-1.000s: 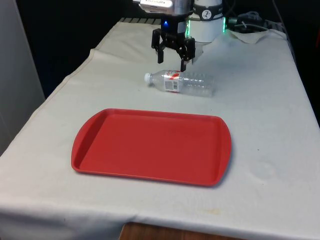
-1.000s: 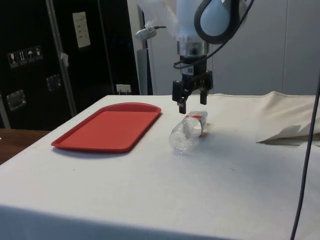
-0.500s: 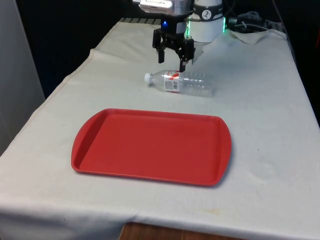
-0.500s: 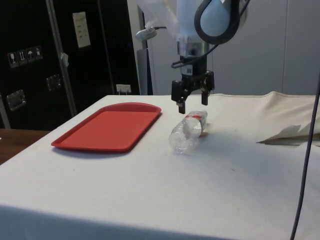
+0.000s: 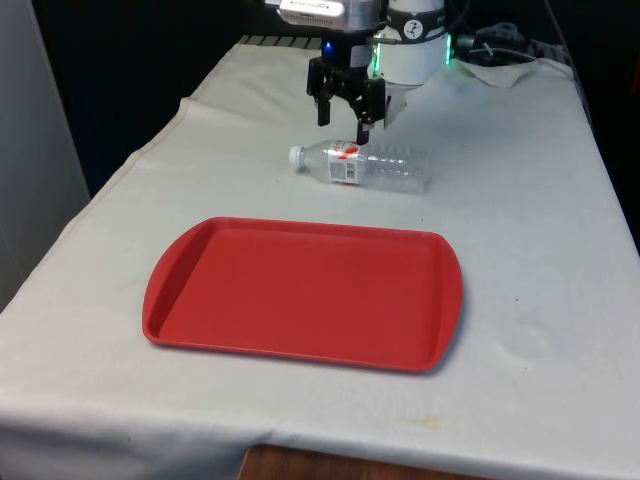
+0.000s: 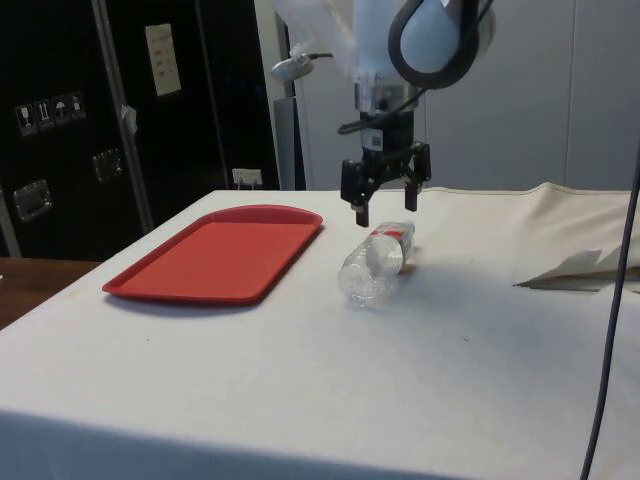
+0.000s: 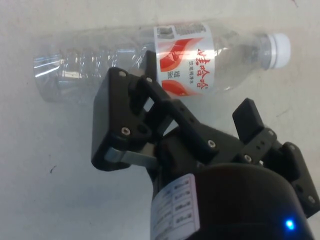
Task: Place the bottle upright on the tray.
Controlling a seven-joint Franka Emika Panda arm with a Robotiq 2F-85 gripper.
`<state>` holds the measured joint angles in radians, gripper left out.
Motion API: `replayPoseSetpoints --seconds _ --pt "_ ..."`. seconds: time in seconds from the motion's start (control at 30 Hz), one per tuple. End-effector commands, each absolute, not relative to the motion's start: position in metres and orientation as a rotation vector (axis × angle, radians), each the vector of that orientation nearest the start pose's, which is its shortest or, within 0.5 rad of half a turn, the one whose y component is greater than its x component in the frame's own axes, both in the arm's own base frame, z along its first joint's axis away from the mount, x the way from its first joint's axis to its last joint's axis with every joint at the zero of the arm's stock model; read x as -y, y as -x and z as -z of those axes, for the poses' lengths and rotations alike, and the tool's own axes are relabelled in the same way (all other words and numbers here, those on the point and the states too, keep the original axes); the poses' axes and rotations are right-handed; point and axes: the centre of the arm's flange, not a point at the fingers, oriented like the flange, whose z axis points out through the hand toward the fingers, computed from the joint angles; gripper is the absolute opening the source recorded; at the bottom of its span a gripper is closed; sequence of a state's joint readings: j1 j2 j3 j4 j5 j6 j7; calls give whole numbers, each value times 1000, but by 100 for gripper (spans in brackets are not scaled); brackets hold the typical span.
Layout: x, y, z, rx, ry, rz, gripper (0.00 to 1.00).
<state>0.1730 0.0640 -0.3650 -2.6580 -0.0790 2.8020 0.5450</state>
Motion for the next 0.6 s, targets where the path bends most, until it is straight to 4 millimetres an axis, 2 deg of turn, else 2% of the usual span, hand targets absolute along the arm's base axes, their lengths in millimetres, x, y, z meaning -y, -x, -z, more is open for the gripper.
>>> replayPoseSetpoints --seconds 0.0,0.57 --pt "82 -425 -228 -1054 2996 140 100" --pt "82 -425 -223 -1192 2946 116 100"
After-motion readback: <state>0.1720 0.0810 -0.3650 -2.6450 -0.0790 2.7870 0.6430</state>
